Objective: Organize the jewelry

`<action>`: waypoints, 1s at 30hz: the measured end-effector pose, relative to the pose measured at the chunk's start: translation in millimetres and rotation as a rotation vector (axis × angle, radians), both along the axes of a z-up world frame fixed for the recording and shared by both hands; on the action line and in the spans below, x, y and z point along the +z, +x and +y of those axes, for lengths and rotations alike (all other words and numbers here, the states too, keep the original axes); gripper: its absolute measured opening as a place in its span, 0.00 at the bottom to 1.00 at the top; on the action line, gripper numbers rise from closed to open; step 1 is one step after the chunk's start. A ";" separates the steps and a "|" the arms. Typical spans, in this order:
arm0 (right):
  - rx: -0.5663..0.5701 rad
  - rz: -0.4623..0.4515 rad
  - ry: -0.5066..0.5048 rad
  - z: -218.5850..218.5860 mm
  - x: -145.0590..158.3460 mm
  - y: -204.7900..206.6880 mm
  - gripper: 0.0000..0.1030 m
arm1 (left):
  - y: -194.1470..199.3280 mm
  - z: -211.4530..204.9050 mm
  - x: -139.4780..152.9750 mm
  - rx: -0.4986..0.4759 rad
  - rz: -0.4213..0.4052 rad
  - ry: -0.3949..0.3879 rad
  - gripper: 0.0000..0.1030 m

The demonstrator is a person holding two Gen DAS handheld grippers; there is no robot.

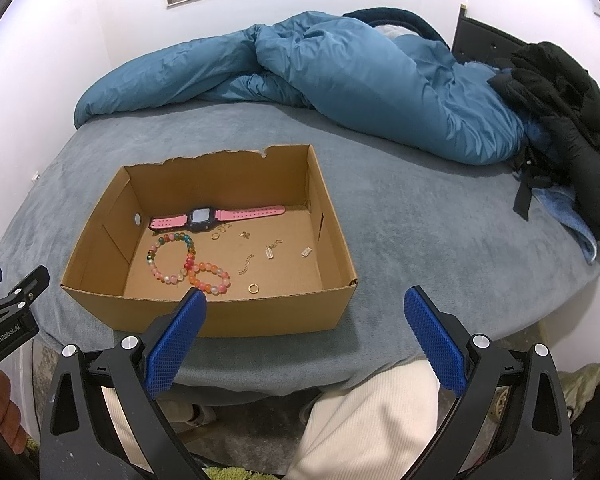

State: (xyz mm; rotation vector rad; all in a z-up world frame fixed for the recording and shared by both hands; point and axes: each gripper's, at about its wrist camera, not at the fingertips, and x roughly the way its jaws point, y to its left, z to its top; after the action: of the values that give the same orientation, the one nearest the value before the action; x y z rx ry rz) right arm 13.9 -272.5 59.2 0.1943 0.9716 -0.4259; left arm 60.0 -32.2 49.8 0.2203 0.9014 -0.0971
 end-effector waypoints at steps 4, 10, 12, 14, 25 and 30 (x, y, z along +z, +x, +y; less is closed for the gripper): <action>0.001 0.000 0.001 0.2 1.6 0.7 0.92 | 0.0 0.0 0.1 -0.001 0.001 0.001 0.94; 0.000 -0.001 0.001 0.4 1.3 -0.4 0.92 | -0.5 0.4 -0.2 -0.001 0.000 0.000 0.95; 0.000 -0.001 0.001 0.5 1.2 -0.4 0.92 | -0.7 0.3 -0.3 -0.001 0.000 0.000 0.95; 0.001 -0.001 0.001 0.4 2.5 0.2 0.92 | -0.2 -0.5 0.8 -0.002 0.000 0.001 0.95; 0.006 -0.004 -0.002 0.8 5.1 1.5 0.92 | -0.7 -1.2 1.2 -0.001 -0.002 0.000 0.95; 0.006 -0.004 -0.003 1.1 5.9 2.0 0.92 | -0.5 -1.4 1.7 0.000 -0.002 0.000 0.95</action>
State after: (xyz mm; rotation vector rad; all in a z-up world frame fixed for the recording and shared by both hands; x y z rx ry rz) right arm 15.8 -271.4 65.0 0.1899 0.9670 -0.4210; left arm 59.5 -33.6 51.5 0.2208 0.8996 -0.0968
